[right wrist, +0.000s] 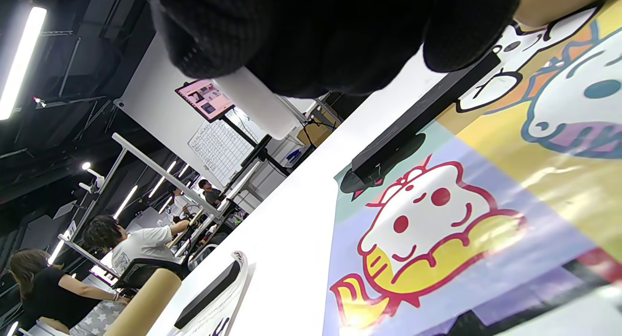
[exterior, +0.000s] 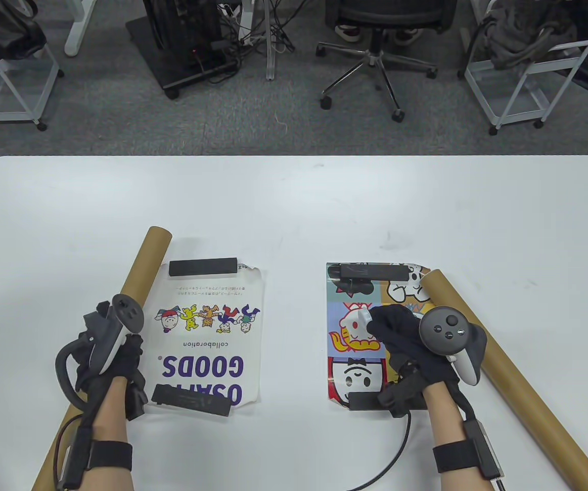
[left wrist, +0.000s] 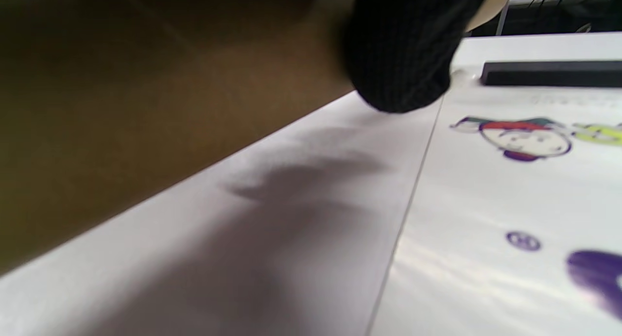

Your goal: Roll up posters and store in mailing tubes

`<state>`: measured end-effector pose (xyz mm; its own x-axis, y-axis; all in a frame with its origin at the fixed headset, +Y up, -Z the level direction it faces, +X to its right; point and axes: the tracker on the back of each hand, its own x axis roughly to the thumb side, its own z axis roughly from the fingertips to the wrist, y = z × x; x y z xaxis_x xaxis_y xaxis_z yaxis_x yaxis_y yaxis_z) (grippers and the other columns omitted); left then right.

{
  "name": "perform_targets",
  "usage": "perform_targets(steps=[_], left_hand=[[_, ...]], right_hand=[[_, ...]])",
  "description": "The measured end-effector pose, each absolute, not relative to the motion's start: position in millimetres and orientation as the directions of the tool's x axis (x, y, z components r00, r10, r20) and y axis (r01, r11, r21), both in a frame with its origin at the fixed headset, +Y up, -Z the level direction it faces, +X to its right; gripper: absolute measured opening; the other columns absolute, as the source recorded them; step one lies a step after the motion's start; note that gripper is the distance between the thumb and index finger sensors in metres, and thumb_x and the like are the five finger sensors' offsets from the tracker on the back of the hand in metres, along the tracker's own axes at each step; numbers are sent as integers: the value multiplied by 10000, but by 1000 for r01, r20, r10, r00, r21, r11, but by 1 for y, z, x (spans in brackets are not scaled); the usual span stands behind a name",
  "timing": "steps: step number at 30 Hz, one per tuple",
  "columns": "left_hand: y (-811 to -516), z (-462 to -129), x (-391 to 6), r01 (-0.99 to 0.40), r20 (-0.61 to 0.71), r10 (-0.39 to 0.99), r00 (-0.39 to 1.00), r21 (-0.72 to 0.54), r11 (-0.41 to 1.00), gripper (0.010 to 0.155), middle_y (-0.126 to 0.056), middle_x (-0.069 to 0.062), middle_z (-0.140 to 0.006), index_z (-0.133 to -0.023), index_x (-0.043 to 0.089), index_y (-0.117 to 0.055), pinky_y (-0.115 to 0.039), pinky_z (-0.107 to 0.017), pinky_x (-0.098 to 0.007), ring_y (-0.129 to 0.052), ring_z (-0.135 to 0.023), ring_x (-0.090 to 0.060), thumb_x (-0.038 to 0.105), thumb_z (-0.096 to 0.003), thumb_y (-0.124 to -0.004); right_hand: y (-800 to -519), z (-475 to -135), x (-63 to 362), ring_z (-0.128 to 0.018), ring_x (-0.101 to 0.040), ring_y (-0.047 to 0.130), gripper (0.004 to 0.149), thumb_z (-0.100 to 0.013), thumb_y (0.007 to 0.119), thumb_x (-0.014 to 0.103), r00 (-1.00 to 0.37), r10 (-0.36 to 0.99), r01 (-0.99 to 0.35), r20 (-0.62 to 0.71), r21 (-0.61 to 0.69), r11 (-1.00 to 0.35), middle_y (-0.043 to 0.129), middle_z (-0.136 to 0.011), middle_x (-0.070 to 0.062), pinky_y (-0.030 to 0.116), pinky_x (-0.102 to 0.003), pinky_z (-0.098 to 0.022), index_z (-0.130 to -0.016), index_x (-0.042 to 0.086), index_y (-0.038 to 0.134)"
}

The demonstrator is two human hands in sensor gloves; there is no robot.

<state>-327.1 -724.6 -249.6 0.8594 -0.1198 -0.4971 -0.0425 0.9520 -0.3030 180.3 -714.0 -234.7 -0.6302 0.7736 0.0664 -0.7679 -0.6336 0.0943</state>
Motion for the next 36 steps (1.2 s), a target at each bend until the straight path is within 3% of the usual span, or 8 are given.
perform_targets(steps=[12, 20, 24, 31, 36], left_hand=[[-743, -251, -333, -57, -493, -171, 853, -414, 909, 883, -607, -117, -1186, -1220, 132, -298, -718, -767, -538, -790, -992, -357, 459, -547, -766], [-736, -251, -332, -68, -491, -139, 860, -379, 923, 930, -509, -191, -1248, -1226, 112, -257, -628, -801, -617, -686, -1072, -452, 508, -539, -743], [-722, -250, -327, -49, -478, -101, 873, -292, 955, 929, -468, -218, -1261, -1228, 125, -236, -586, -814, -638, -630, -1101, -482, 528, -542, -717], [-705, -249, -317, -39, -440, -61, 896, -214, 976, 932, -422, -219, -1276, -1228, 137, -229, -577, -819, -637, -598, -1117, -497, 537, -539, -712], [-701, -247, -318, -74, -431, -14, 902, -188, 979, 919, -461, -209, -1266, -1230, 142, -254, -579, -818, -636, -602, -1115, -496, 534, -538, -714]], right_hand=[[-715, -235, 179, -707, -401, 844, 393, -465, 743, 297, -634, 770, -763, 74, 98, -638, 835, -853, -137, 616, -699, -644, -832, 163, 780], [-716, -233, 176, -706, -400, 845, 393, -466, 743, 298, -650, 756, -748, 81, 109, -655, 835, -853, -136, 617, -699, -643, -833, 162, 780], [-718, -232, 172, -708, -401, 844, 395, -465, 743, 299, -659, 748, -739, 77, 121, -663, 835, -853, -136, 616, -699, -643, -833, 162, 779], [-713, -240, 146, -714, -406, 841, 395, -465, 744, 298, -756, 649, -634, 84, 148, -759, 833, -856, -136, 613, -701, -643, -834, 161, 778], [-710, -247, 102, -719, -401, 843, 396, -463, 746, 305, -864, 481, -454, 148, 185, -872, 835, -857, -130, 616, -698, -646, -834, 170, 777]])
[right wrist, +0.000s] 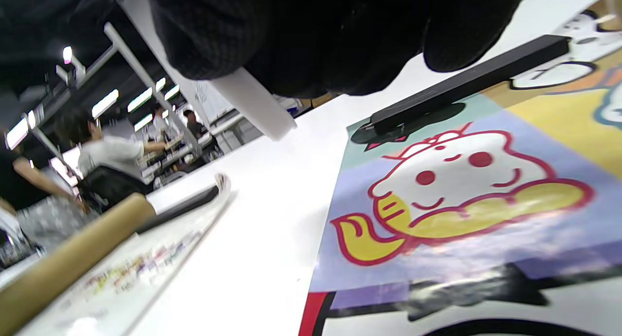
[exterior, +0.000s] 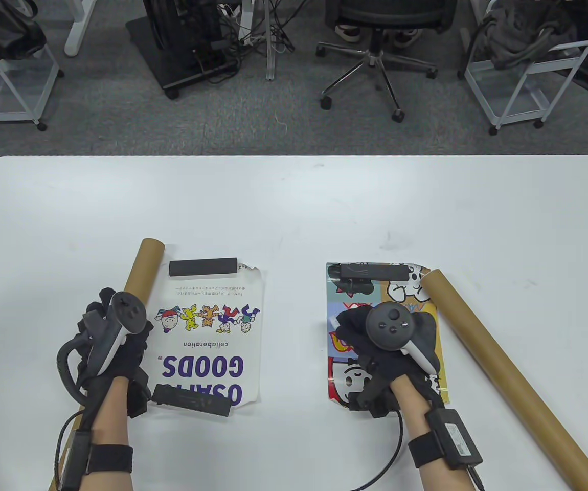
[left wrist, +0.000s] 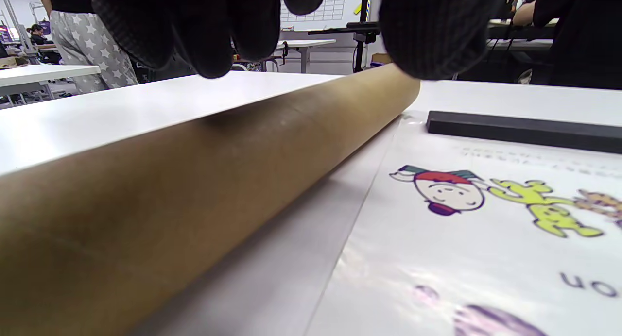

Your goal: Roll up posters and store in mailing tubes

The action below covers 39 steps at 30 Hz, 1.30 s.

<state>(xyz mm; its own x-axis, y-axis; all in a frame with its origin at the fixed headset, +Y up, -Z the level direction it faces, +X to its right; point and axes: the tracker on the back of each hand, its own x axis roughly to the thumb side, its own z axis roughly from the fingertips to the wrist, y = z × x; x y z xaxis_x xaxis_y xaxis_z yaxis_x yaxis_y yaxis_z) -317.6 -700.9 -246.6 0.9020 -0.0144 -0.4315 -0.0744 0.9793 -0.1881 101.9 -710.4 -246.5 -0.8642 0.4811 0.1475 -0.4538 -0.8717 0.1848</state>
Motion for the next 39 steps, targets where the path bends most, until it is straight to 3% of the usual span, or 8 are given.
perform_targets(steps=[5, 11, 14, 18, 21, 27, 34, 39], left_hand=[[-697, -245, -318, -98, -420, 16, 908, -176, 980, 910, -463, -208, -1268, -1232, 152, -272, -576, -818, -640, -597, -1117, -499, 536, -538, -716], [-697, -246, -318, -103, -415, 28, 909, -161, 981, 901, -464, -207, -1268, -1233, 160, -288, -574, -821, -638, -593, -1120, -498, 537, -536, -718], [-698, -246, -318, -118, -410, 41, 911, -165, 979, 895, -466, -207, -1267, -1233, 164, -301, -572, -819, -642, -590, -1120, -501, 535, -535, -721], [-696, -245, -318, -120, -387, 54, 920, -148, 982, 881, -472, -200, -1266, -1231, 179, -331, -579, -825, -630, -596, -1123, -487, 537, -530, -727], [-693, -244, -317, -138, -346, 124, 930, -15, 990, 852, -491, -194, -1255, -1220, 187, -392, -593, -821, -617, -620, -1112, -469, 520, -520, -747], [-691, -241, -319, -199, -260, 212, 942, 74, 977, 847, -508, -181, -1244, -1209, 197, -410, -611, -817, -605, -645, -1103, -439, 518, -508, -762], [-688, -240, -318, -160, -266, 180, 947, 95, 982, 837, -540, -168, -1232, -1203, 191, -433, -624, -809, -603, -671, -1088, -434, 512, -506, -767], [-691, -242, -317, -143, -267, 158, 951, 77, 987, 837, -542, -168, -1233, -1203, 190, -437, -625, -809, -602, -671, -1089, -433, 511, -505, -768]], right_hand=[[-718, -252, 62, -716, -395, 851, 393, -456, 752, 310, -907, 372, -333, 198, 205, -920, 842, -847, -121, 620, -693, -646, -824, 176, 786], [-724, -254, 27, -734, -392, 841, 387, -446, 764, 316, -961, 58, -13, 271, 163, -986, 843, -849, -104, 612, -685, -665, -812, 192, 793], [-729, -254, 15, -726, -377, 847, 383, -434, 776, 325, -949, -35, 93, 313, 173, -981, 847, -836, -90, 620, -672, -671, -797, 204, 802], [-736, -253, 1, -711, -364, 856, 385, -425, 787, 338, -937, -110, 170, 331, 156, -973, 852, -825, -79, 633, -663, -670, -789, 215, 809], [-739, -253, -5, -706, -361, 857, 385, -428, 795, 347, -937, -118, 178, 329, 158, -971, 852, -824, -80, 637, -662, -666, -790, 217, 811], [-747, -251, -14, -709, -349, 857, 375, -416, 806, 350, -911, -206, 267, 356, 130, -955, 852, -820, -59, 636, -653, -677, -773, 237, 819], [-736, -254, 1, -764, -382, 837, 419, -419, 796, 353, -944, -111, 167, 310, 160, -973, 833, -878, -75, 619, -665, -677, -817, 225, 797], [-720, -256, 44, -834, -436, 800, 497, -446, 759, 366, -964, 132, -78, 230, 230, -970, 799, -953, -127, 600, -685, -674, -907, 182, 745]])
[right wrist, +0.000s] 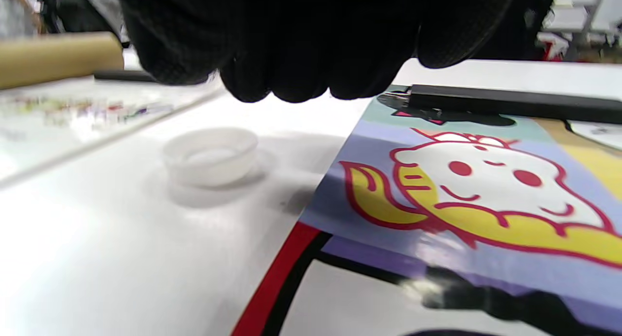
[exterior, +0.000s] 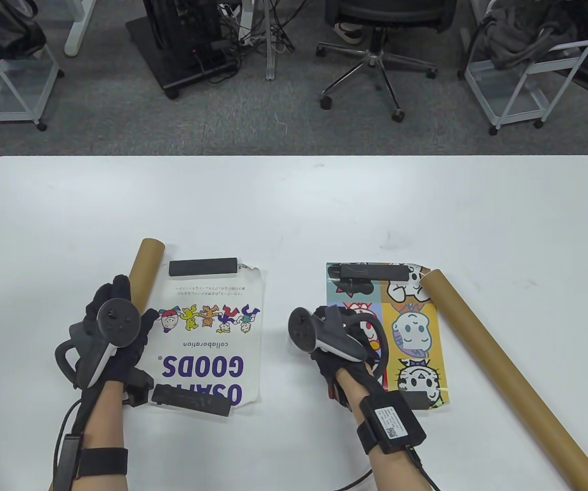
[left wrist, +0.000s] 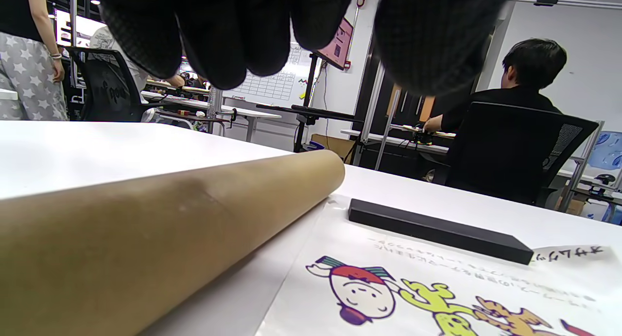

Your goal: Roll up posters and store in mailing tubes

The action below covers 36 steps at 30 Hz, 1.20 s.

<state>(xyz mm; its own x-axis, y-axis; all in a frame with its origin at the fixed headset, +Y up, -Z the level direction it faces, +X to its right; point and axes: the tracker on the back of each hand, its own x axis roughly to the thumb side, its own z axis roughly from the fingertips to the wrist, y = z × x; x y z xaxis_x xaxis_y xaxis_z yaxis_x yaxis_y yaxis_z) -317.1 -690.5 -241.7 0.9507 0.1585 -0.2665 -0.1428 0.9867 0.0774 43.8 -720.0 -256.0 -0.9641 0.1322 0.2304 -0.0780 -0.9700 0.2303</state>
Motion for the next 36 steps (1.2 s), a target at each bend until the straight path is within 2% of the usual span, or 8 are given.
perform_targets(steps=[7, 15, 20, 24, 32, 36], left_hand=[[-694, -244, -315, -108, -264, 117, 957, 51, 993, 837, -542, -167, -1234, -1203, 190, -436, -626, -808, -602, -672, -1089, -434, 512, -505, -768], [-695, -244, -310, -62, -262, 64, 963, 18, 998, 838, -547, -169, -1233, -1203, 189, -443, -627, -806, -605, -674, -1089, -437, 514, -503, -770], [-697, -251, -296, -59, -238, 50, 970, -29, 998, 820, -547, -169, -1237, -1204, 198, -451, -611, -811, -616, -659, -1096, -450, 493, -511, -773], [-705, -267, -273, 66, -195, -107, 975, -207, 976, 801, -544, -160, -1246, -1209, 214, -451, -607, -822, -611, -651, -1111, -447, 491, -522, -755], [-693, -313, -243, 278, -104, -311, 945, -250, 928, 769, -558, -102, -1252, -1196, 252, -484, -596, -849, -586, -643, -1142, -408, 455, -515, -779], [-687, -336, -234, 256, -111, -294, 949, -271, 928, 767, -556, -65, -1259, -1195, 269, -483, -569, -868, -572, -622, -1165, -385, 446, -515, -790]], right_hand=[[-714, -253, 115, -854, -471, 777, 527, -461, 747, 365, -884, 455, -423, 110, 230, -876, 777, -981, -166, 588, -702, -665, -940, 146, 723], [-720, -246, 174, -881, -511, 734, 540, -475, 737, 357, -796, 604, -591, 35, 170, -788, 747, -1005, -203, 559, -723, -664, -959, 121, 707], [-729, -242, 186, -871, -514, 740, 539, -480, 733, 359, -750, 662, -648, 16, 187, -739, 754, -998, -210, 561, -727, -656, -958, 110, 712], [-725, -240, 183, -869, -507, 747, 540, -479, 733, 362, -751, 658, -642, 51, 176, -746, 755, -997, -203, 567, -723, -656, -957, 114, 711], [-719, -237, 176, -871, -506, 748, 539, -477, 734, 363, -784, 614, -596, 92, 166, -786, 757, -998, -200, 567, -724, -657, -956, 117, 713], [-721, -239, 179, -868, -505, 752, 531, -478, 734, 362, -775, 627, -609, 79, 174, -774, 763, -994, -199, 567, -725, -657, -950, 119, 722]])
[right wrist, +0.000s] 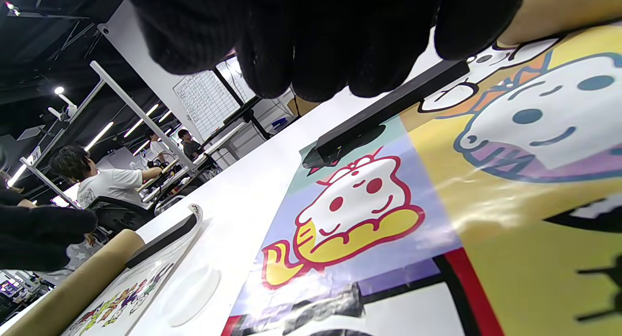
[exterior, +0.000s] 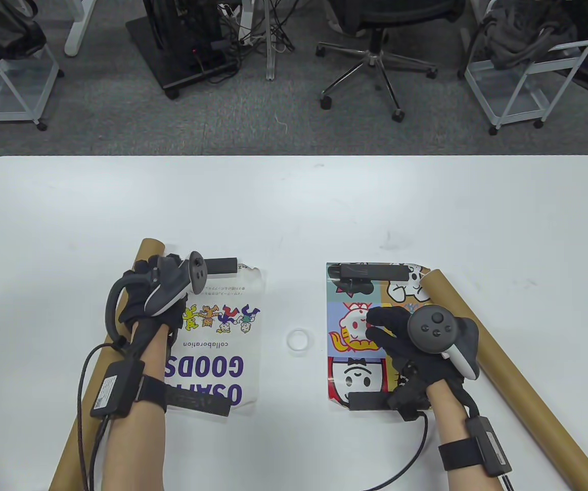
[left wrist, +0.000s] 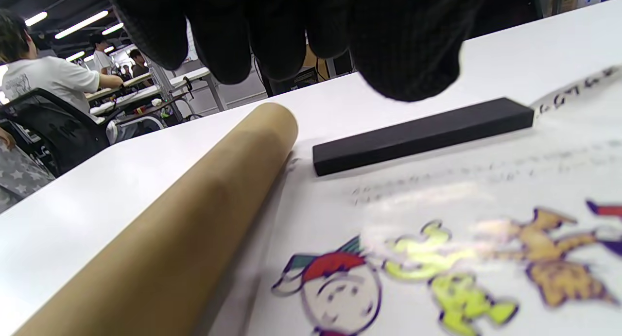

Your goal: Roll up posters and store in mailing tubes

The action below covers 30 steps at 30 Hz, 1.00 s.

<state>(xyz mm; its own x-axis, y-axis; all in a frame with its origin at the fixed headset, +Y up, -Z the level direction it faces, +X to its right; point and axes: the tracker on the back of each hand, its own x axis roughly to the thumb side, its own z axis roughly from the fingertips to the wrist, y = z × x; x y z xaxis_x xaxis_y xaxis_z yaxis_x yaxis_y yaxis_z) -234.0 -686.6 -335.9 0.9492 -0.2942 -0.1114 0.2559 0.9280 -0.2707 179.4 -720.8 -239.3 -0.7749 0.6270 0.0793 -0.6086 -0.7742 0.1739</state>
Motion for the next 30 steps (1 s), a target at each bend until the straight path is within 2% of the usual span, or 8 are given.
perform_targets(steps=[6, 11, 17, 26, 30], left_hand=[[-705, -365, -226, 281, -92, -318, 944, -288, 916, 752, -542, 0, -1270, -1188, 321, -472, -545, -893, -537, -607, -1189, -333, 453, -518, -786], [-724, -377, -228, 269, -81, -312, 946, -338, 902, 741, -522, 32, -1275, -1181, 351, -461, -529, -898, -518, -597, -1197, -297, 449, -521, -784], [-741, -387, -221, 295, -41, -326, 944, -334, 895, 697, -532, 94, -1264, -1153, 394, -493, -523, -901, -493, -605, -1198, -243, 428, -524, -790], [-750, -392, -218, 356, -20, -373, 928, -253, 900, 592, -708, 135, -1153, -1066, 457, -616, -567, -895, -476, -790, -1095, -180, 422, -505, -801], [-753, -392, -216, 402, 26, -407, 913, -225, 888, 607, -718, 116, -1140, -1072, 455, -607, -580, -892, -474, -810, -1079, -169, 402, -493, -777]], right_hand=[[-722, -245, 181, -869, -508, 749, 531, -478, 736, 360, -767, 638, -620, 71, 178, -764, 762, -994, -202, 562, -728, -658, -950, 116, 723], [-724, -247, 180, -868, -508, 750, 531, -478, 736, 361, -774, 629, -609, 73, 190, -770, 766, -992, -199, 563, -727, -658, -949, 116, 725], [-723, -247, 179, -868, -507, 751, 530, -478, 737, 363, -780, 622, -599, 73, 199, -775, 766, -992, -200, 563, -727, -659, -948, 119, 725], [-724, -247, 178, -868, -504, 753, 527, -477, 737, 363, -784, 616, -593, 75, 205, -779, 767, -992, -196, 566, -726, -659, -945, 121, 728], [-723, -248, 178, -870, -507, 751, 526, -478, 738, 362, -782, 619, -597, 71, 201, -777, 765, -994, -198, 563, -727, -659, -945, 120, 729]])
